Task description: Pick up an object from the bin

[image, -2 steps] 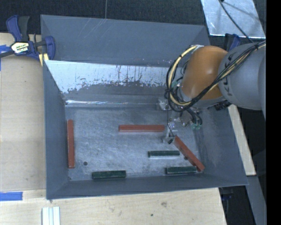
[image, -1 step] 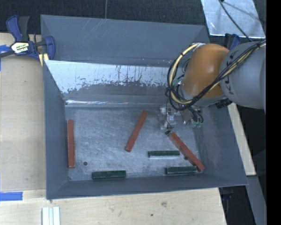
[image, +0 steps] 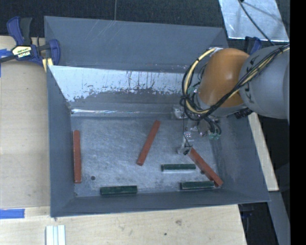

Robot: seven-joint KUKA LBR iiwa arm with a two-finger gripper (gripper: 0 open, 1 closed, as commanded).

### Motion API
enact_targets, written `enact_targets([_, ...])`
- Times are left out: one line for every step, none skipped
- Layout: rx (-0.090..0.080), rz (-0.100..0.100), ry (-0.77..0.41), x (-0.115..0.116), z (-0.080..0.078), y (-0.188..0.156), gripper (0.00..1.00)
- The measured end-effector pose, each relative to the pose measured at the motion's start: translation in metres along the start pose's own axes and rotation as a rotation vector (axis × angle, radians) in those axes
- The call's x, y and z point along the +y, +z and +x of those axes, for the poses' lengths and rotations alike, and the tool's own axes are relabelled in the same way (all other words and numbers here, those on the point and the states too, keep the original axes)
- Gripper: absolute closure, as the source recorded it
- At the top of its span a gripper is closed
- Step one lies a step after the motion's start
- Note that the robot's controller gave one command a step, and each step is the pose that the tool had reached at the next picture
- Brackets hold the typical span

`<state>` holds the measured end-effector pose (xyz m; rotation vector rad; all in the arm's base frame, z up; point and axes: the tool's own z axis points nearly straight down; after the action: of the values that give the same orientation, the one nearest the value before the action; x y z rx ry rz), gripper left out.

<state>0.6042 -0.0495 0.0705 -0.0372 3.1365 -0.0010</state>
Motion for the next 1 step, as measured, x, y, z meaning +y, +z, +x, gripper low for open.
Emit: enact_targets([-0.004,-0.003,-0.293,0.0652,-0.0032,-0.0237,0.00])
